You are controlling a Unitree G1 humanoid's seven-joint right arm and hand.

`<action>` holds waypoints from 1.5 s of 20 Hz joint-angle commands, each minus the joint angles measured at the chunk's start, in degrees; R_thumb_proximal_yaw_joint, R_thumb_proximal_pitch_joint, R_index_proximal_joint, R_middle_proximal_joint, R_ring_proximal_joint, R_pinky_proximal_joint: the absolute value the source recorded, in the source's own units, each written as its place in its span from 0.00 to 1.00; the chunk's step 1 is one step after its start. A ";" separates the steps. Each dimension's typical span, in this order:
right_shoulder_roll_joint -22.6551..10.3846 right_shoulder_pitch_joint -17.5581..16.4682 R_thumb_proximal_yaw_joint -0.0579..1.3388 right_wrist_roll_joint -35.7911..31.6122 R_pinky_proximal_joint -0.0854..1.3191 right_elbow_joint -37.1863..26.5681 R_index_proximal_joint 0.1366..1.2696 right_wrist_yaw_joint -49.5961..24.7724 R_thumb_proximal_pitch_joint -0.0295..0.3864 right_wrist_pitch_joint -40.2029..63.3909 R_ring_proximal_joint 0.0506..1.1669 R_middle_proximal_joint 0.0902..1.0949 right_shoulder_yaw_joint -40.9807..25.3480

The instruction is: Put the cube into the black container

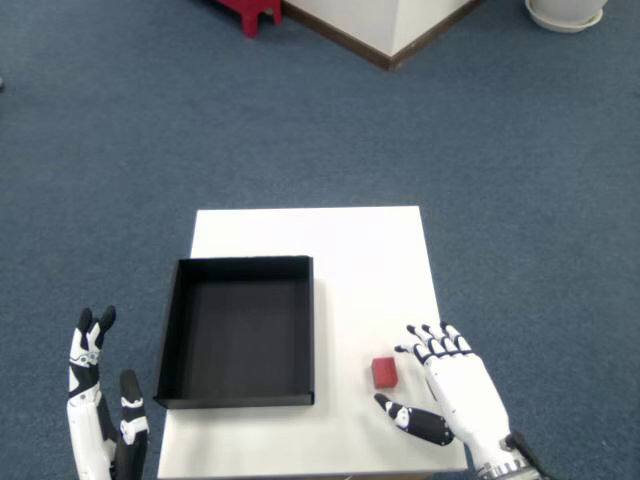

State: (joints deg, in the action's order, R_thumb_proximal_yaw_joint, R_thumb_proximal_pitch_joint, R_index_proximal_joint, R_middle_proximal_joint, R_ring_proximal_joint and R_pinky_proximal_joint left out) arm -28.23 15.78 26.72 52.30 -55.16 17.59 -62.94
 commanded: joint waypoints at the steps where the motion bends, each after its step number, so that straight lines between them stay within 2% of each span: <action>1: -0.47 2.52 0.43 -1.11 0.06 0.38 0.31 -2.33 0.08 2.20 0.15 0.12 0.88; 8: 1.41 4.18 0.45 -0.67 0.06 3.10 0.31 -2.02 0.08 2.98 0.16 0.12 0.43; 13: 2.47 4.07 0.46 -0.34 0.06 3.94 0.31 -2.29 0.09 3.28 0.15 0.12 -0.06; 23: 3.28 5.49 0.47 0.05 0.06 5.59 0.30 -1.74 0.12 3.79 0.15 0.13 -0.28; 30: 4.83 6.45 0.48 -0.75 0.06 11.61 0.31 0.02 0.13 4.39 0.16 0.13 -0.15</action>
State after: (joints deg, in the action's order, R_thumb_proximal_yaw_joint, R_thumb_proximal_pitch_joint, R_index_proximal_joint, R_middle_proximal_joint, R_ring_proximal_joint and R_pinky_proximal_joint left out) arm -22.46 19.78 27.18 64.34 -54.49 19.92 -64.20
